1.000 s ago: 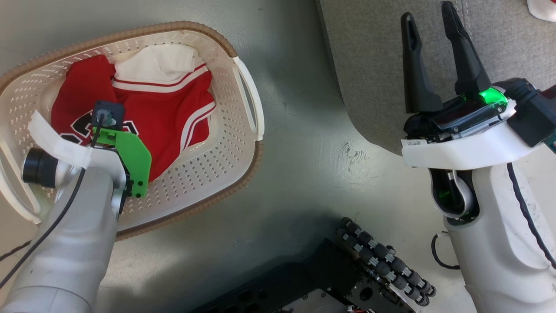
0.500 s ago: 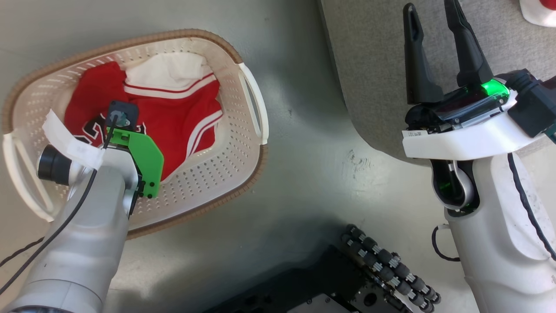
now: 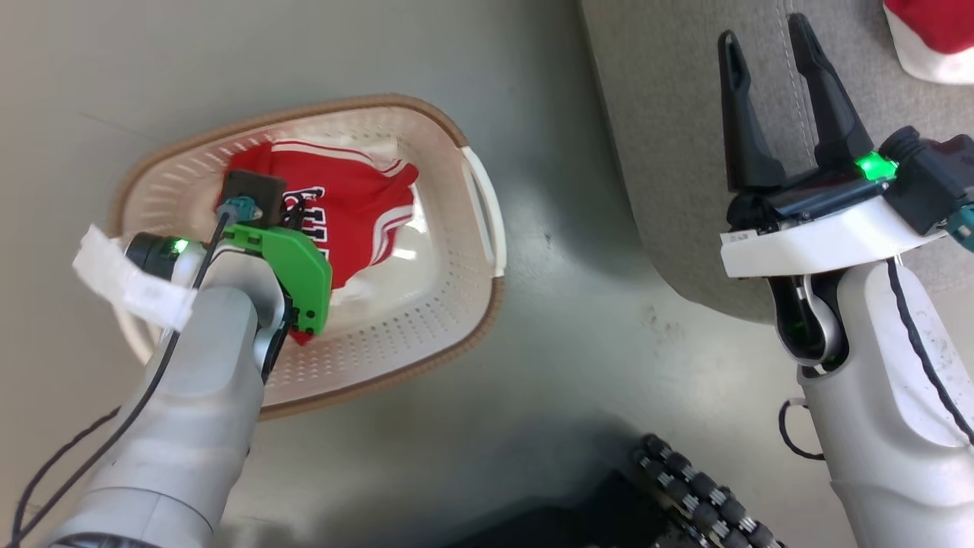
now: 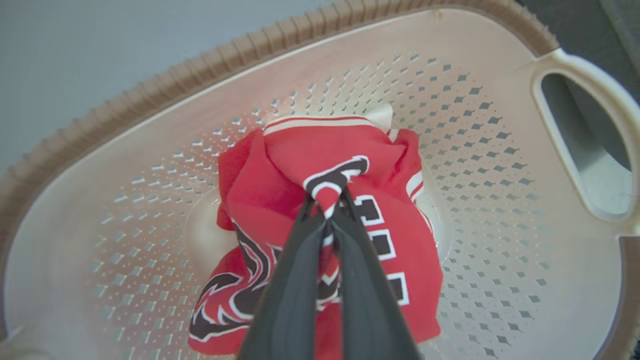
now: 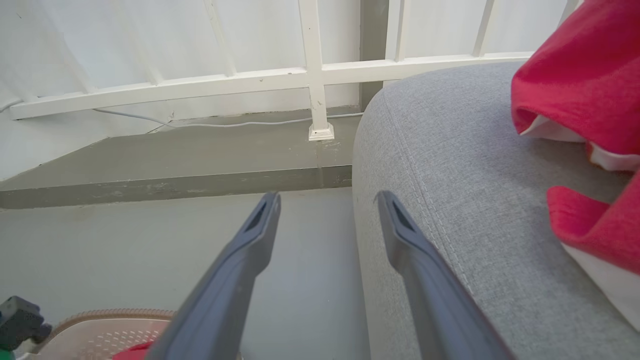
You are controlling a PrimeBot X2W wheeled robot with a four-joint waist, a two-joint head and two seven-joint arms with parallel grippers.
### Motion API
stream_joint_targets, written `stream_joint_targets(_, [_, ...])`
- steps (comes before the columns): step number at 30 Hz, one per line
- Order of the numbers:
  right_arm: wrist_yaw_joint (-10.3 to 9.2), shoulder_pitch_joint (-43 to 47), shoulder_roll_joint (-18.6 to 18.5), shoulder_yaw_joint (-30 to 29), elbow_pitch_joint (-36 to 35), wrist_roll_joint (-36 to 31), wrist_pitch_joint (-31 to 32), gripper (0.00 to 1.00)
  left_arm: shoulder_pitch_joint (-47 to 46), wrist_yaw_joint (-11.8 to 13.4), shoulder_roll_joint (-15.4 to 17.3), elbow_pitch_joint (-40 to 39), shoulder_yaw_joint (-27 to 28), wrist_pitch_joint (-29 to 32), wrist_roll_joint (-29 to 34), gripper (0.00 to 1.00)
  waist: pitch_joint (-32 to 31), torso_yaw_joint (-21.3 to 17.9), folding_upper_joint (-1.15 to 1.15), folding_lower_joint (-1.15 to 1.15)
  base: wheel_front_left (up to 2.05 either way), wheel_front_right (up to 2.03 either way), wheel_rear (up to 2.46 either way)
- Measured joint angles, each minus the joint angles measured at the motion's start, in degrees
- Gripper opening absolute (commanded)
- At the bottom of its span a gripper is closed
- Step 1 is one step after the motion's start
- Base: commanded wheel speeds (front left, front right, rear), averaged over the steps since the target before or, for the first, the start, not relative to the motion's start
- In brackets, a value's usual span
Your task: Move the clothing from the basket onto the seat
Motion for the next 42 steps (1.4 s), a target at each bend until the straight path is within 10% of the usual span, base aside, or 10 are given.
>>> stream_joint_targets(17, [0.23, 5.3, -2.0, -1.1, 6.3, -0.9, 0.0, 1.0, 6.6, -1.6, -0.5, -4.4, -0.1, -9.6, -5.5, 0.0, -12.7, 7.0, 0.0, 0.0, 0.0, 0.0, 0.0])
stream_joint_targets(42, [0.27, 15.8, -2.0, 1.0, 12.4, -0.7, 0.6, 1.0, 16.0, -2.1, -0.5, -32.5, -3.5, -10.1, -15.2, 0.0, -34.4, 13.9, 0.0, 0.0, 0.0, 0.0, 0.0])
